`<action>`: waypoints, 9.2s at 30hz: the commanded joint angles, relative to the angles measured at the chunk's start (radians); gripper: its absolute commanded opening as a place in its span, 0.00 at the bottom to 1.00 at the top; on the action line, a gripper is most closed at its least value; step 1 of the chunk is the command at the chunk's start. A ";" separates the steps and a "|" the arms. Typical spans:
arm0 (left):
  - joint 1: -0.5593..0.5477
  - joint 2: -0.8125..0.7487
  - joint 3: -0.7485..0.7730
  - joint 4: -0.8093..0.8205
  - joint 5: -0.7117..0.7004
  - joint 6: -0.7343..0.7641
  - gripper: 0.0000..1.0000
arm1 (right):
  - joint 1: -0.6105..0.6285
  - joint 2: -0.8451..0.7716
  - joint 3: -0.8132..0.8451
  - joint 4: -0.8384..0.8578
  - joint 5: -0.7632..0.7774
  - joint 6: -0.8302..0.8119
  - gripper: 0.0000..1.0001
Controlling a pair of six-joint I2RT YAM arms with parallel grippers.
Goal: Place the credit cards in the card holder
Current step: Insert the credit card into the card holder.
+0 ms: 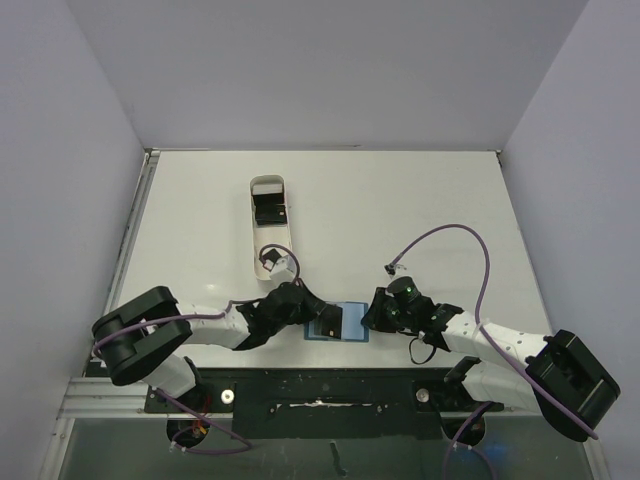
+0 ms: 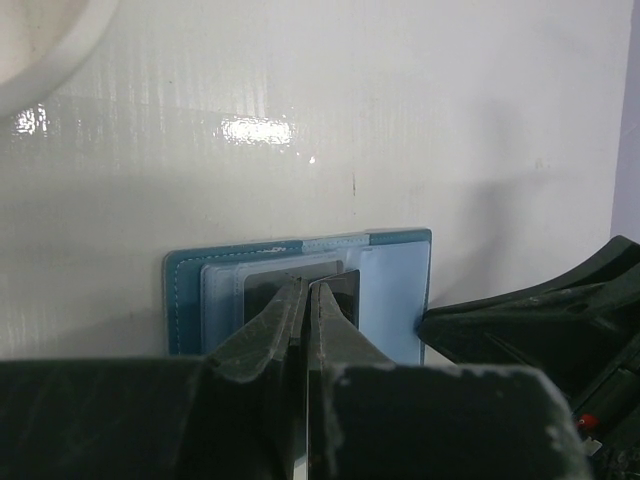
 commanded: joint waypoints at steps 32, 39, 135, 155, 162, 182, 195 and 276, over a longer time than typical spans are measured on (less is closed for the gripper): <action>-0.020 0.112 0.044 0.066 -0.088 0.024 0.00 | 0.009 -0.010 -0.001 0.011 0.008 0.034 0.13; -0.052 0.099 0.053 0.020 -0.146 0.008 0.00 | 0.010 -0.010 0.002 0.010 0.011 0.046 0.13; -0.154 0.016 0.316 -0.649 -0.034 0.130 0.35 | 0.080 -0.056 -0.014 0.021 0.027 0.125 0.23; 0.015 -0.154 0.086 -0.358 0.269 0.122 0.39 | 0.093 -0.020 0.115 0.040 0.020 0.131 0.25; 0.031 -0.132 0.069 -0.326 0.294 0.109 0.39 | 0.100 0.100 0.102 0.128 -0.005 0.154 0.25; 0.034 -0.195 0.090 -0.304 0.253 0.098 0.39 | 0.100 0.140 0.039 0.173 0.003 0.162 0.22; 0.037 -0.047 0.103 -0.240 0.332 0.104 0.31 | 0.097 0.132 0.031 0.173 0.001 0.162 0.22; -0.088 -0.094 0.020 -0.222 -0.098 -0.105 0.00 | 0.130 -0.059 -0.084 0.051 0.073 0.209 0.17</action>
